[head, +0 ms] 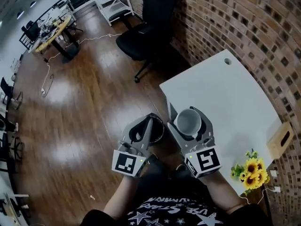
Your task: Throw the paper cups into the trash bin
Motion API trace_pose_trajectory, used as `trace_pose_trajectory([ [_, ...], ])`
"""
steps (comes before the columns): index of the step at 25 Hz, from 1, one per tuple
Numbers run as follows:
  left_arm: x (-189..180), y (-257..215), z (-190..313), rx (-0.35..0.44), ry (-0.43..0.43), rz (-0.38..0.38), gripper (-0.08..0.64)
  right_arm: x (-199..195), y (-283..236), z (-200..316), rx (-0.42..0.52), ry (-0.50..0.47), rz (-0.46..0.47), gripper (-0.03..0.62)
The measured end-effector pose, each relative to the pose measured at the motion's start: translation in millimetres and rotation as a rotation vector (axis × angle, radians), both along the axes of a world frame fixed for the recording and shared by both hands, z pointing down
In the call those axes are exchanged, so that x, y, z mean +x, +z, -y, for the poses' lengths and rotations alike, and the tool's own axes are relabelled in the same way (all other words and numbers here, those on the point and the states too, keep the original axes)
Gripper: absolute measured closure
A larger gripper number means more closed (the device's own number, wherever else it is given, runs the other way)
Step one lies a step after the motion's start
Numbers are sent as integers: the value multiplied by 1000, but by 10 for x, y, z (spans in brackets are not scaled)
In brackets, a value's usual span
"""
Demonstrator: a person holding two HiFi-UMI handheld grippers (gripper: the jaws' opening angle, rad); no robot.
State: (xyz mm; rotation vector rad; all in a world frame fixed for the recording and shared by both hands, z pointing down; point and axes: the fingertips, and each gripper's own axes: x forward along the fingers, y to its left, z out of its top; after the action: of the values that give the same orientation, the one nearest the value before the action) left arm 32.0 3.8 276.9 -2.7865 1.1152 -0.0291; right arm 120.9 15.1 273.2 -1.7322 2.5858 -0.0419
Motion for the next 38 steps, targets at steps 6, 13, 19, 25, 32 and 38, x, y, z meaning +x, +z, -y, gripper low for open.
trace_pose_trajectory([
  [6, -724, 199, 232, -55, -115, 23, 557, -694, 158, 382, -31, -111, -23, 242],
  [13, -1529, 387, 537, -99, -201, -52, 557, -1324, 318, 727, -16, -157, -55, 242],
  [19, -1857, 647, 880, -173, -174, -62, 557, -1625, 622, 1112, -16, -157, -91, 241],
  [25, -1916, 1092, 1146, -236, -144, -24, 557, -1637, 1077, 1364, -66, -176, -161, 241],
  [32, -1975, 1822, 1273, -321, -182, -12, 557, -1759, 2124, 1476, -197, -234, -171, 239],
  [38, -1875, 2590, 1324, -376, -176, 55, 557, -1840, 3035, 1571, -324, -287, -159, 239],
])
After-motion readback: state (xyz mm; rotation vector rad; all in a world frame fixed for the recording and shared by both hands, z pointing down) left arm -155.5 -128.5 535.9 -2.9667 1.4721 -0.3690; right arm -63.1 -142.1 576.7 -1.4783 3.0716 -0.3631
